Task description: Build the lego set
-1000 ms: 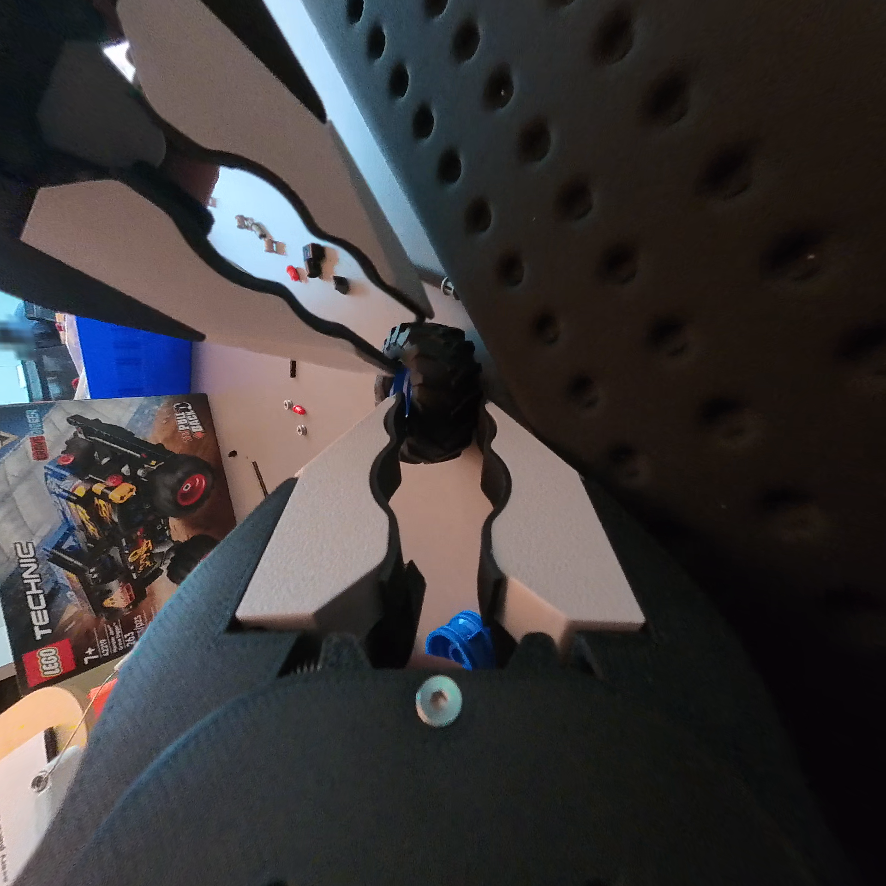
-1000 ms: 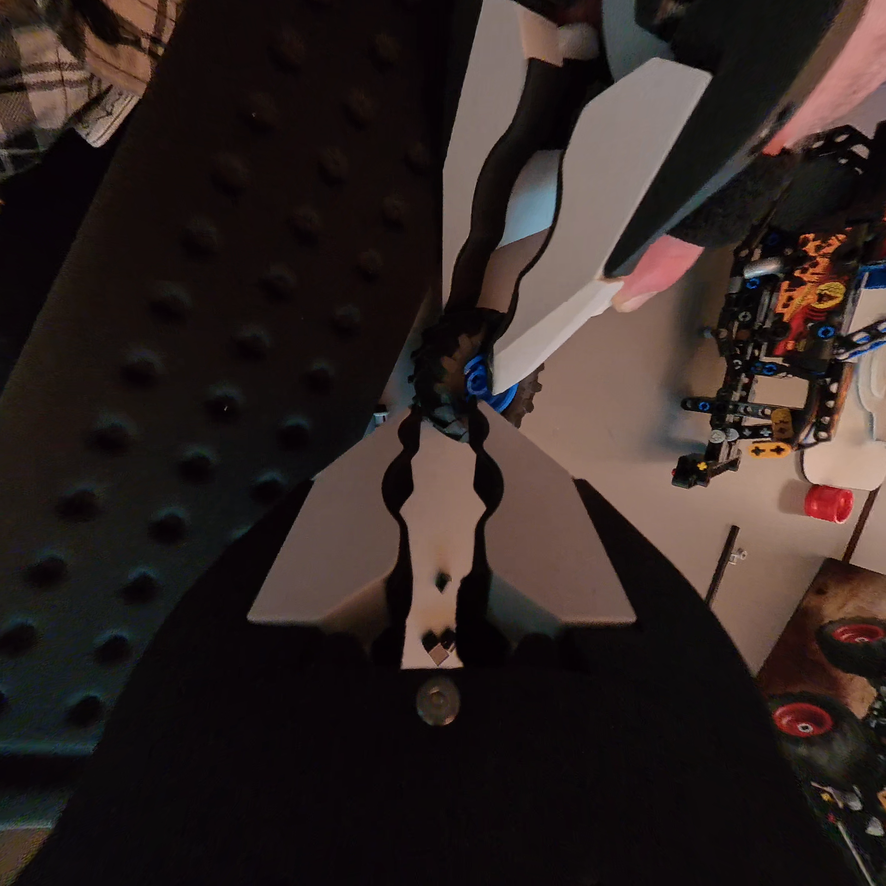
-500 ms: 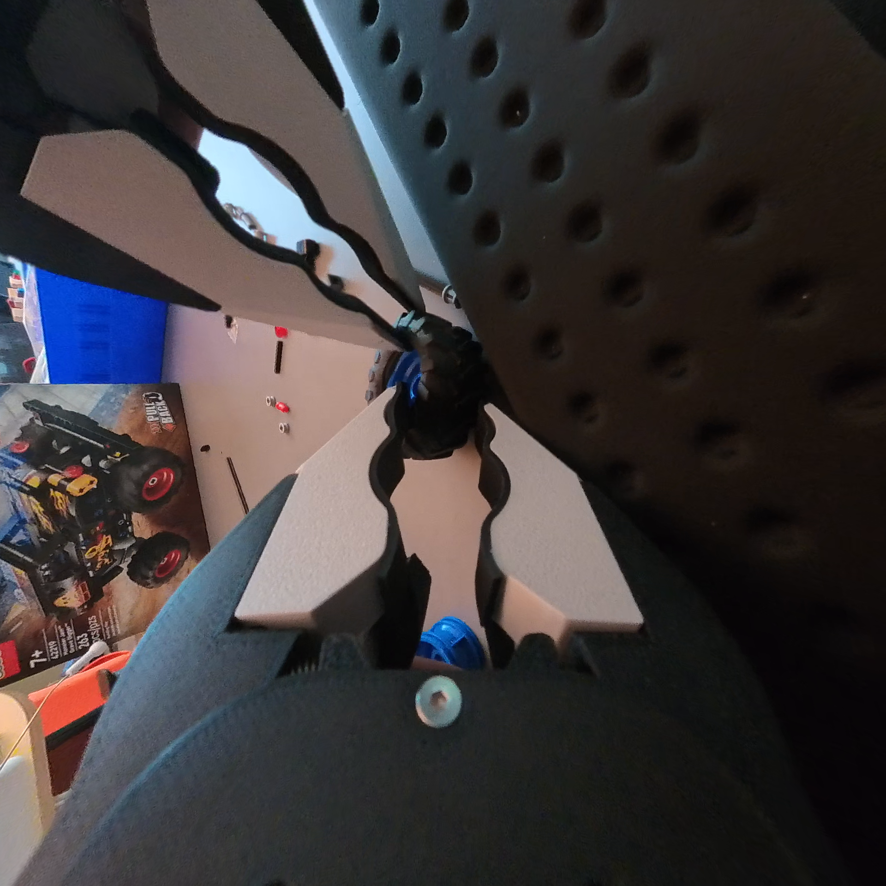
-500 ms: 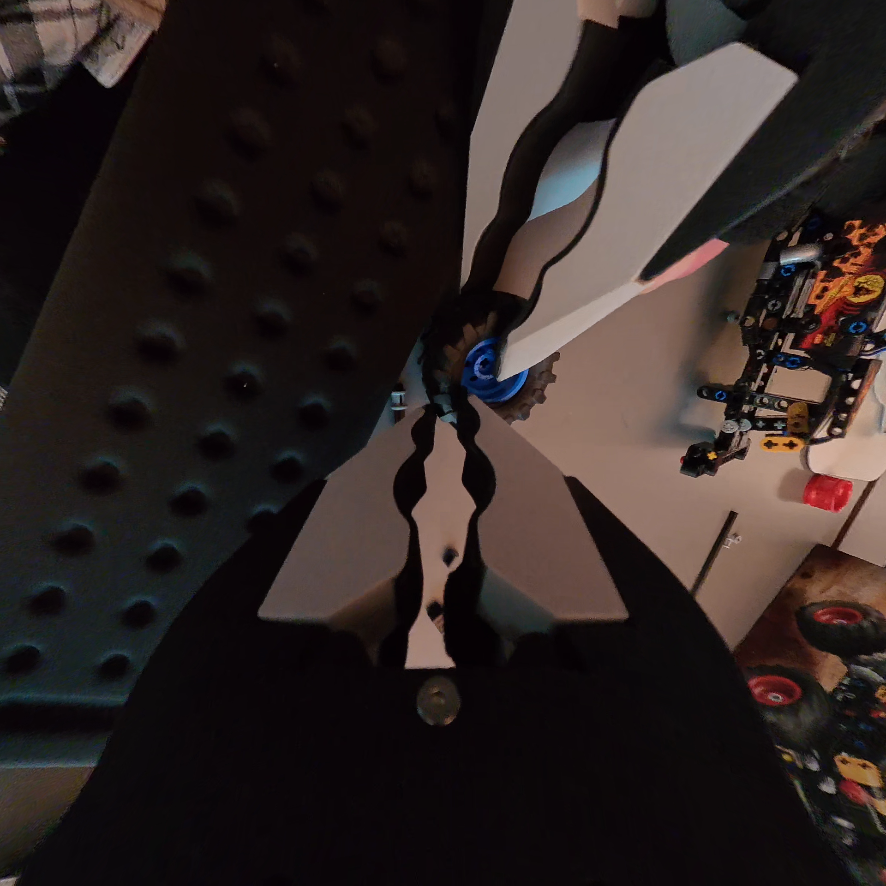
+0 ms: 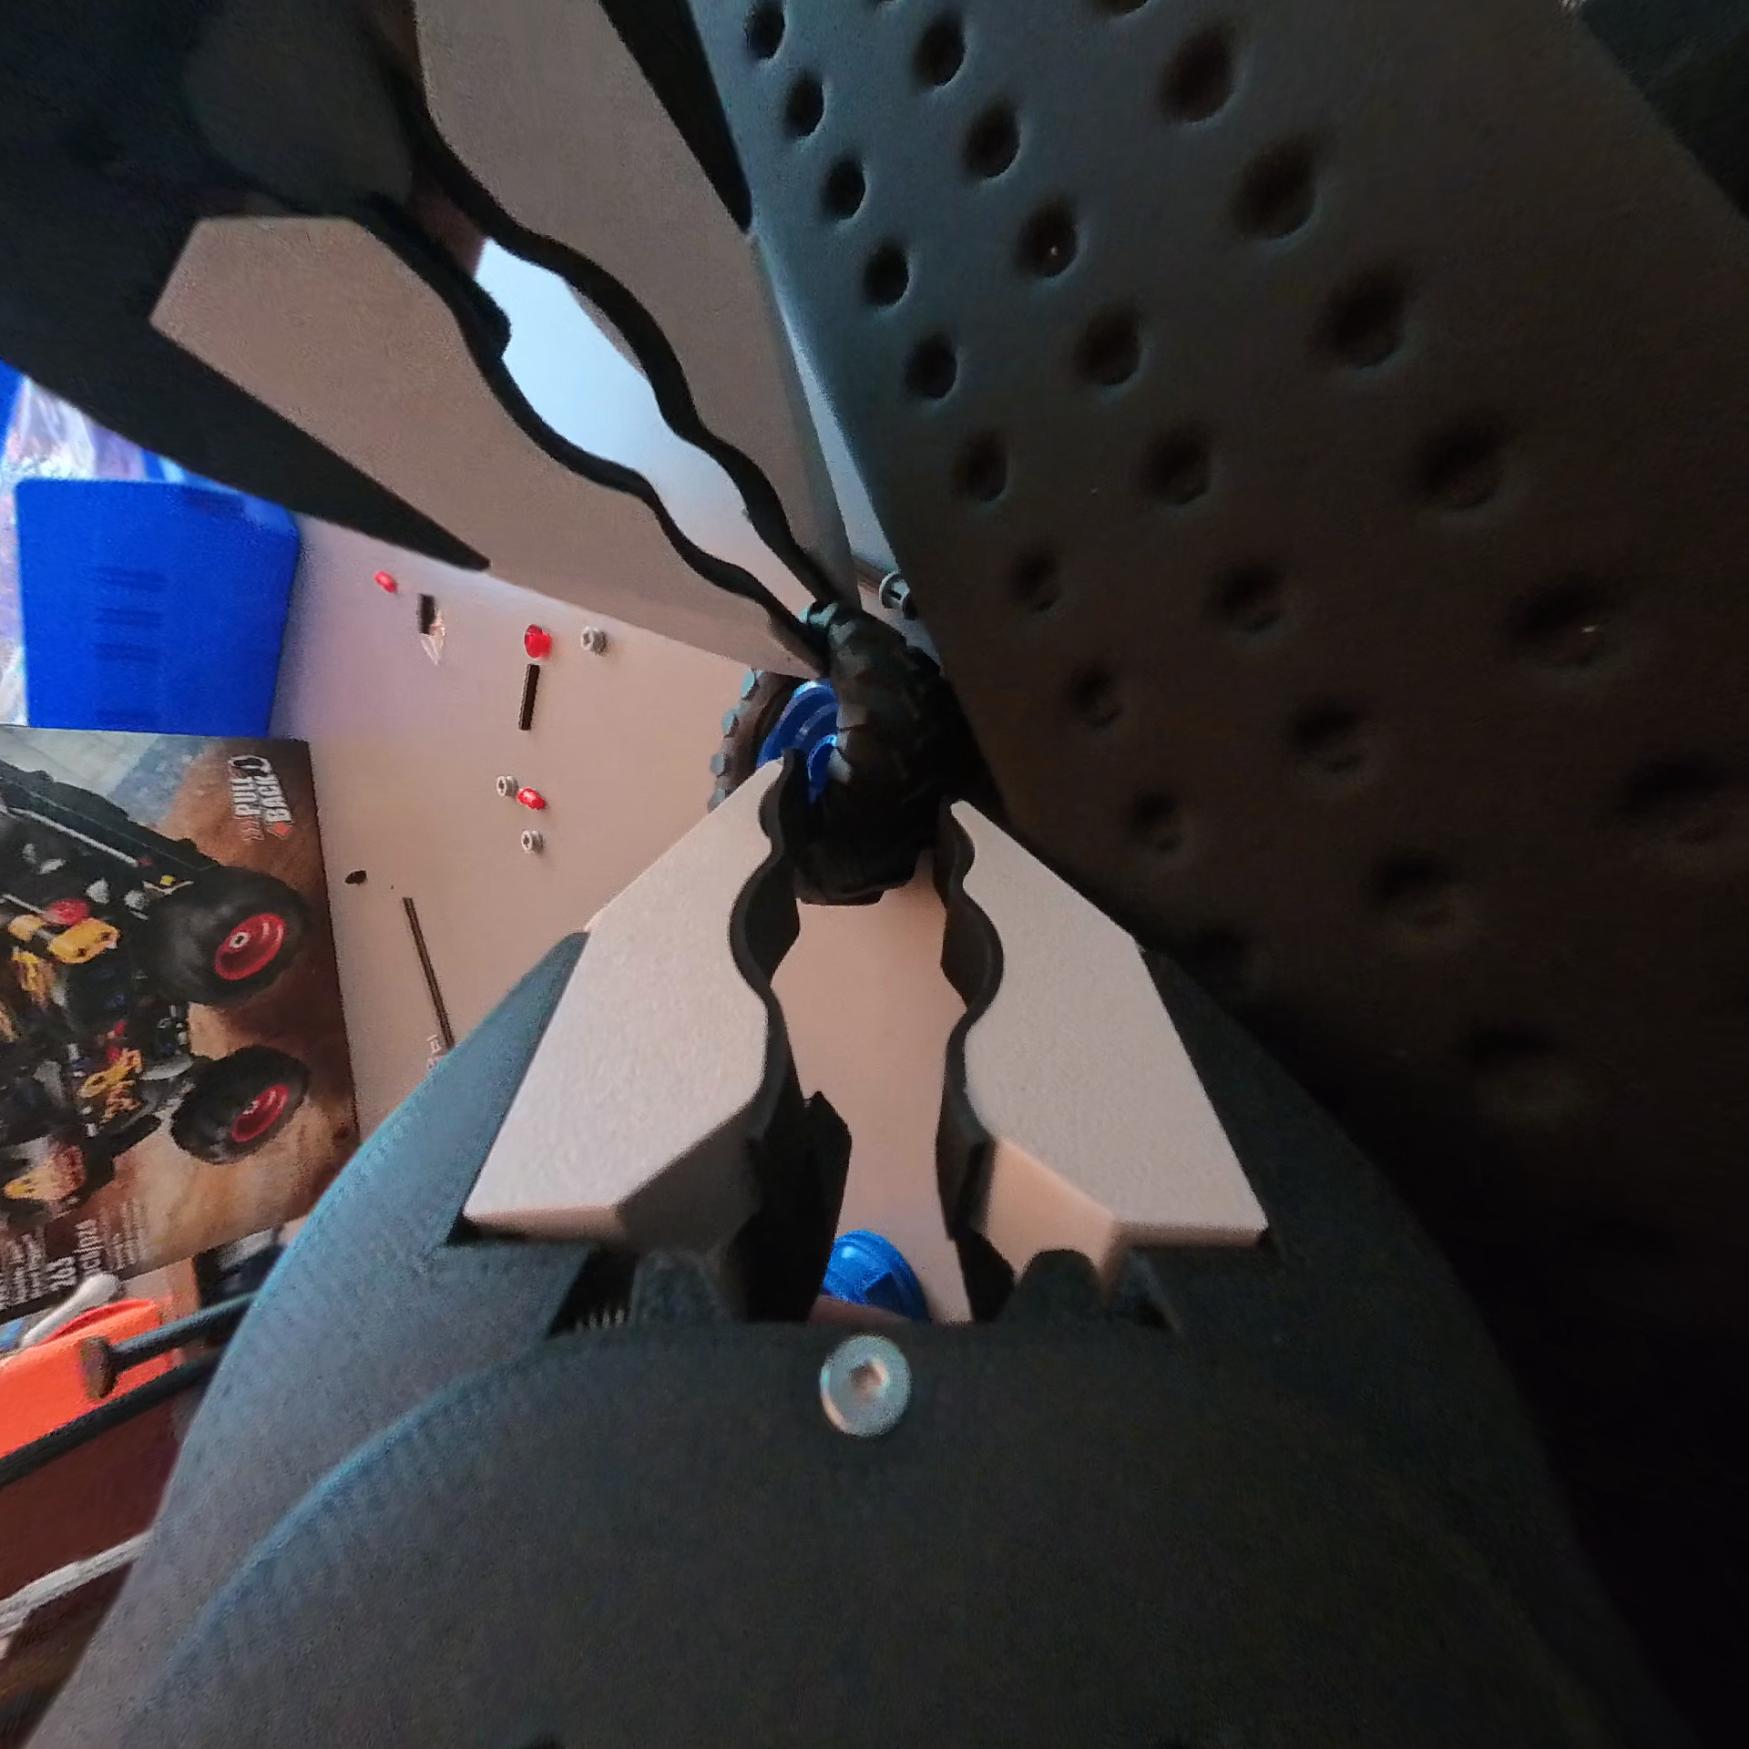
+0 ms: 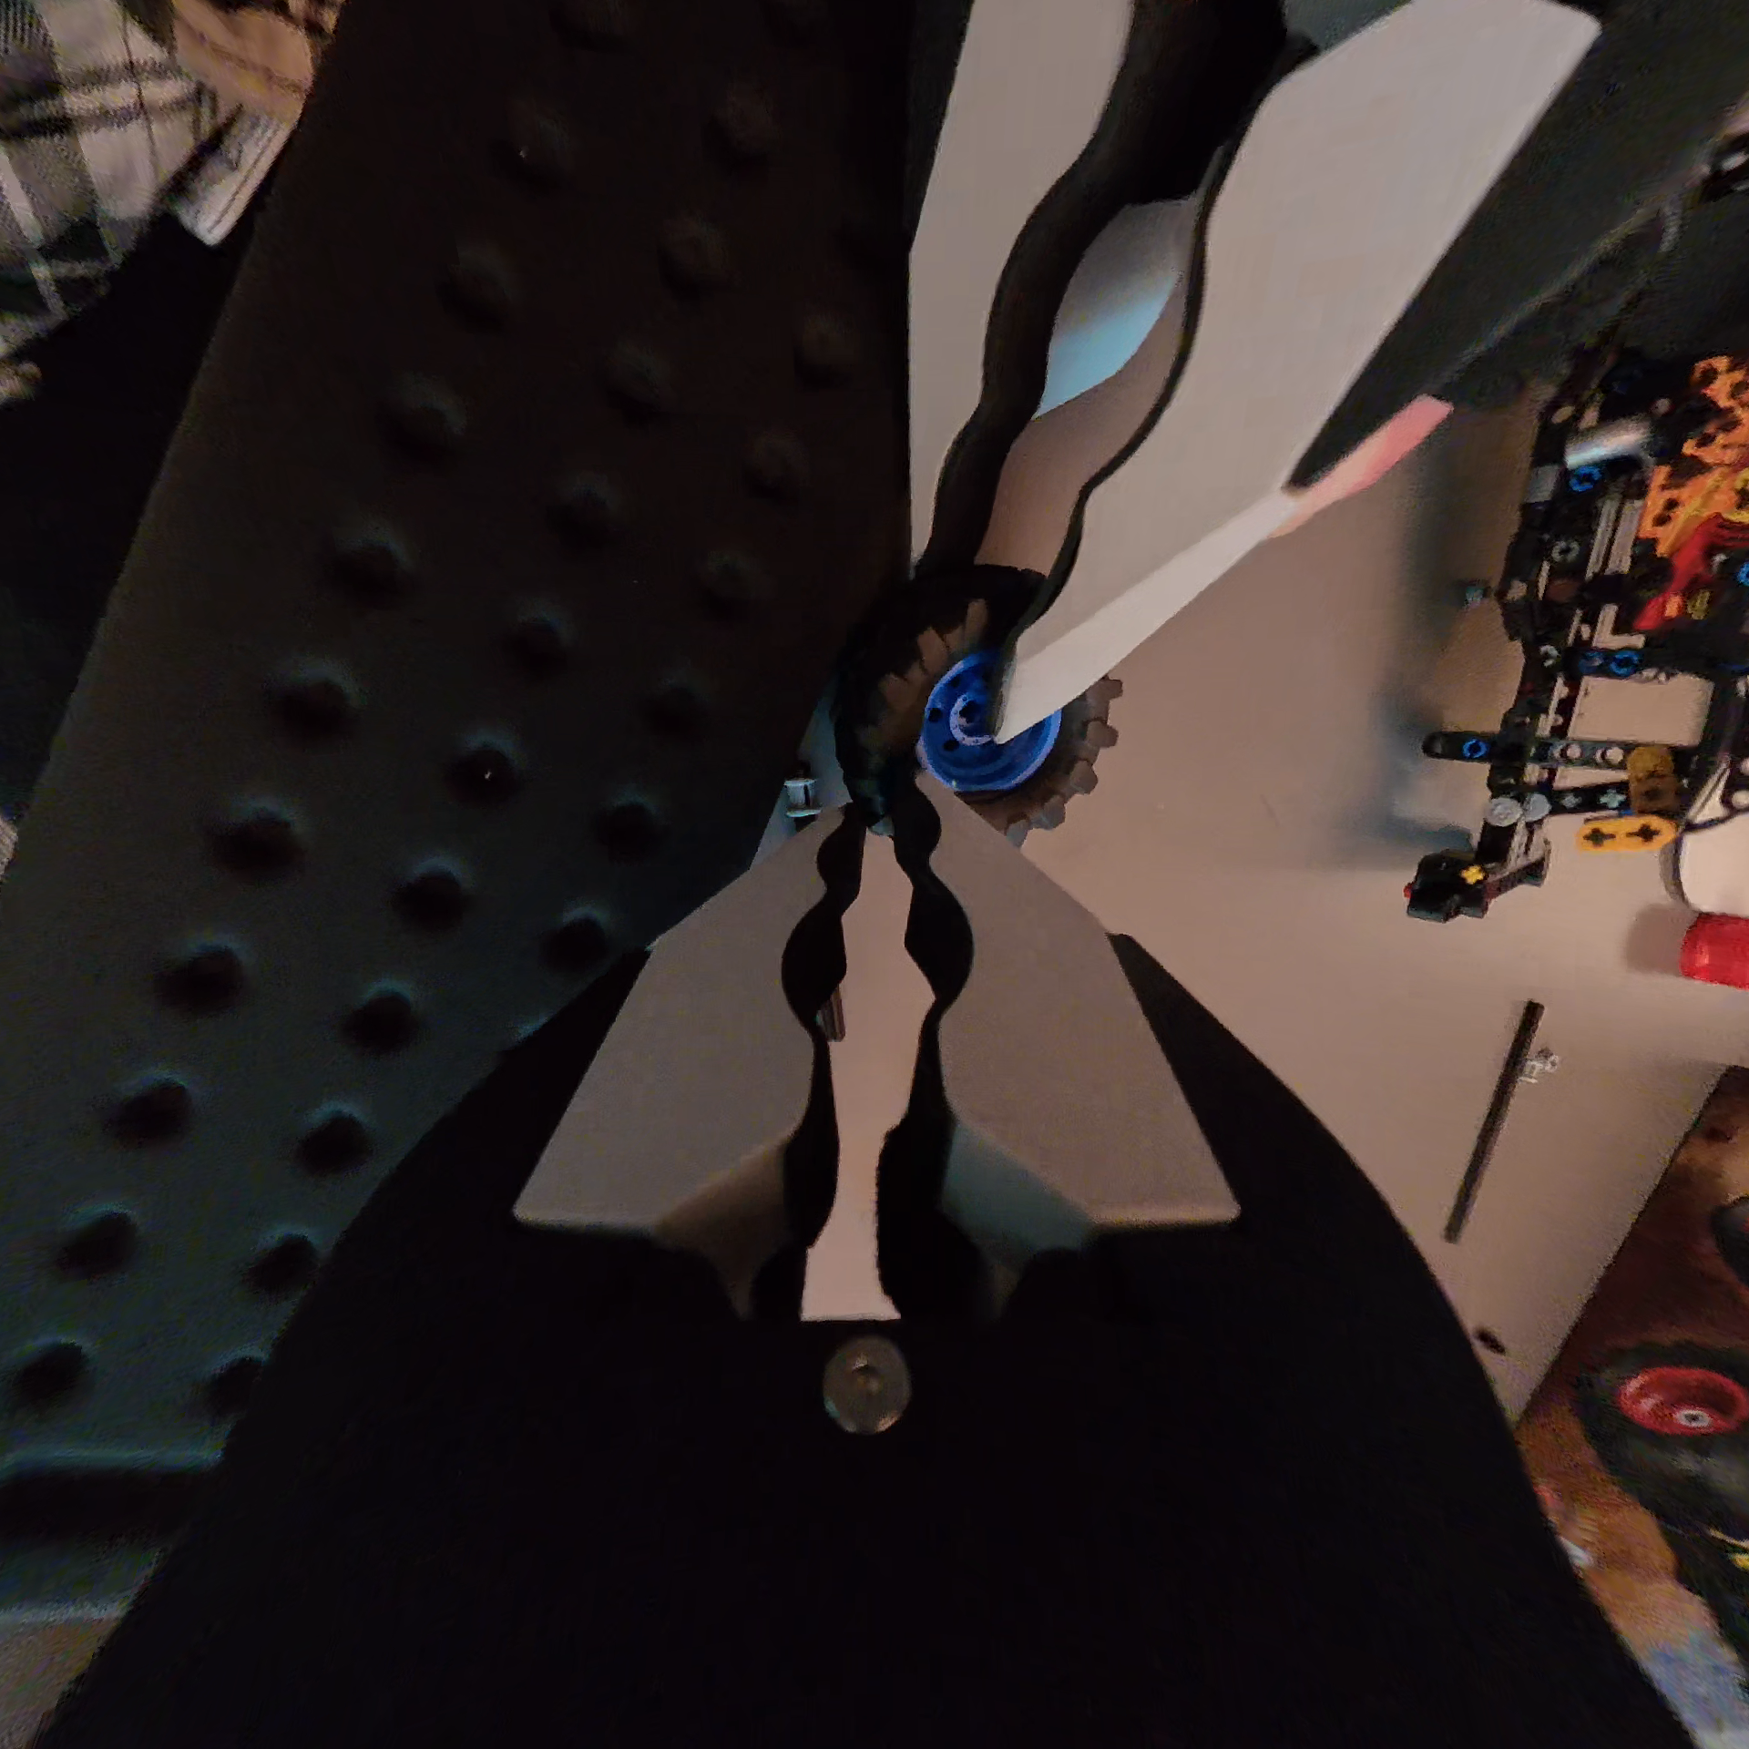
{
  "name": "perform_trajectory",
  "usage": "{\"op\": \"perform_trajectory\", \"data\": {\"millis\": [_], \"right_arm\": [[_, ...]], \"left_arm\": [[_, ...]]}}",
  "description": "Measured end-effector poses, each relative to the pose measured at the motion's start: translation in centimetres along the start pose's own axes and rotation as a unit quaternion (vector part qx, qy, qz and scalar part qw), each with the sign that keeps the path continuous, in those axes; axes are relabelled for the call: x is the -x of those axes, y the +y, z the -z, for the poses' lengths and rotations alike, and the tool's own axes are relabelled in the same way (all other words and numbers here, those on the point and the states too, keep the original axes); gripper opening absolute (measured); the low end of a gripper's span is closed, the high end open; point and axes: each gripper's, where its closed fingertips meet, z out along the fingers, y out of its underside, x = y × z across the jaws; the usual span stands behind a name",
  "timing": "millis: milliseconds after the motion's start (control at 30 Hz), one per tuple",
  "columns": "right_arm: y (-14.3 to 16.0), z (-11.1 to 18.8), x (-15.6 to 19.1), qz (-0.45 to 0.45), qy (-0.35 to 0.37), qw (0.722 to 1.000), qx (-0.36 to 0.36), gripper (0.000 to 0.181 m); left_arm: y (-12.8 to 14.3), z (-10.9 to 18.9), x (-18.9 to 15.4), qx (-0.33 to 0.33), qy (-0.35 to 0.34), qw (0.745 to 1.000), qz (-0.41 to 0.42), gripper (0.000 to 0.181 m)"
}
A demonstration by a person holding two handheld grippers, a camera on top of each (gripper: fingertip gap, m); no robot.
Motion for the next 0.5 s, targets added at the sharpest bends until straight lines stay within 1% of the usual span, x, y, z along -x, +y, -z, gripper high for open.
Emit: {"op": "perform_trajectory", "data": {"millis": [33,167,233,300,333,400,500], "right_arm": [[-0.02,-0.01,-0.07,-0.010,0.003,1.000,-0.009,0.006],[-0.15,0.01,-0.34,-0.068,0.001,0.996,-0.048,0.007],[-0.22,0.10,-0.54,-0.084,0.017,0.995,-0.058,0.008],[-0.36,0.48,-0.98,-0.122,0.028,0.990,-0.070,0.010],[-0.38,0.50,-1.07,-0.128,0.035,0.989,-0.067,0.010],[-0.24,0.44,-1.00,-0.111,0.059,0.991,-0.043,0.012],[0.11,0.41,-0.96,-0.105,0.069,0.992,-0.011,0.012]], "left_arm": [[-0.04,0.02,-0.04,-0.004,0.004,1.000,0.006,0.028],[0.02,0.06,-0.04,-0.008,0.006,1.000,0.004,0.028],[0.11,0.09,-0.01,-0.005,0.004,1.000,0.004,0.028],[0.12,0.05,0.03,-0.006,0.005,1.000,0.007,0.028],[0.10,0.03,0.03,-0.005,0.005,1.000,0.005,0.027],[0.04,0.04,-0.01,-0.004,0.006,1.000,0.000,0.027],[-0.19,-0.09,-0.01,-0.008,0.008,1.000,0.001,0.027]]}}
